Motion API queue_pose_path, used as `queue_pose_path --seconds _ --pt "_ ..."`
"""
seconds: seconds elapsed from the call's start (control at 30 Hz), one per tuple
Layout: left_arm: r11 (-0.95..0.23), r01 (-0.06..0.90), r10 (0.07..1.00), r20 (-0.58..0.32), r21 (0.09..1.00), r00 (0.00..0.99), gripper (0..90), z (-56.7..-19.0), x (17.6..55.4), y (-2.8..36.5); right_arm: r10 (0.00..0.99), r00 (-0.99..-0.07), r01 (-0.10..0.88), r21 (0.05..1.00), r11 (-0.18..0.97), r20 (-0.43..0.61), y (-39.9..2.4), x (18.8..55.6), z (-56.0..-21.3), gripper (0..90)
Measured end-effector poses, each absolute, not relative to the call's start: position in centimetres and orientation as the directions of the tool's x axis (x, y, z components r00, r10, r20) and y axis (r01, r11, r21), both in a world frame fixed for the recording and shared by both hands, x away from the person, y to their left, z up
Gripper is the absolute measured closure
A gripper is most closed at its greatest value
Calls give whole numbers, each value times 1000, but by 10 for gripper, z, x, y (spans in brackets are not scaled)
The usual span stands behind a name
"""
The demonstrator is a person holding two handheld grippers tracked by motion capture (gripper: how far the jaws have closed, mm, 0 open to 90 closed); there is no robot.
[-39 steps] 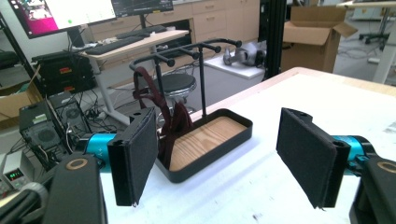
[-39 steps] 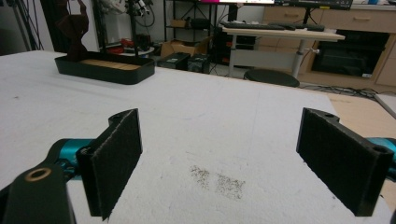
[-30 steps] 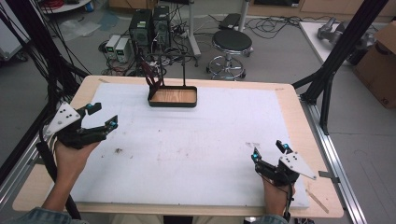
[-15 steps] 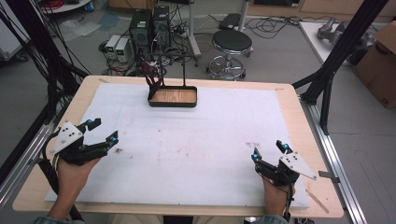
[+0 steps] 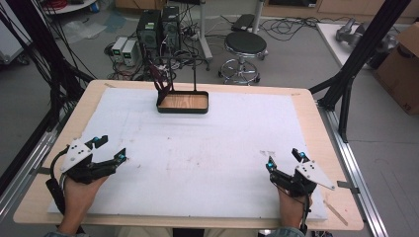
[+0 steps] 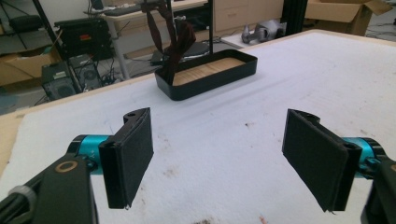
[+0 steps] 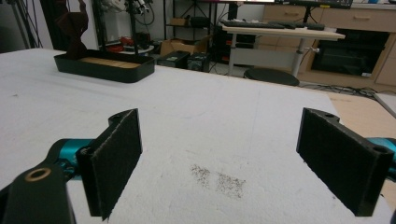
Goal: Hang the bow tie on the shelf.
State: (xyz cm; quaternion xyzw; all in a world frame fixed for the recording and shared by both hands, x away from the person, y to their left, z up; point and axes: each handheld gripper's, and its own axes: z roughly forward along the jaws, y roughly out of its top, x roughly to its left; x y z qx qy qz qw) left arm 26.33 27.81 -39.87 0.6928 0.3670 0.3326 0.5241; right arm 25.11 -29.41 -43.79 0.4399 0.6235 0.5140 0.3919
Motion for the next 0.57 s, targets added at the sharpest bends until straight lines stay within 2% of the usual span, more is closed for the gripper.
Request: queue_pose_path --seconds 0.3,0.57 --pt "-210 225 857 69 952 510 242 -421 266 274 952 -305 147 986 84 -36 -294 251 -438 131" --pt "-206 222 859 67 953 508 242 -422 267 274 952 -305 148 985 84 -35 -294 251 -438 131"
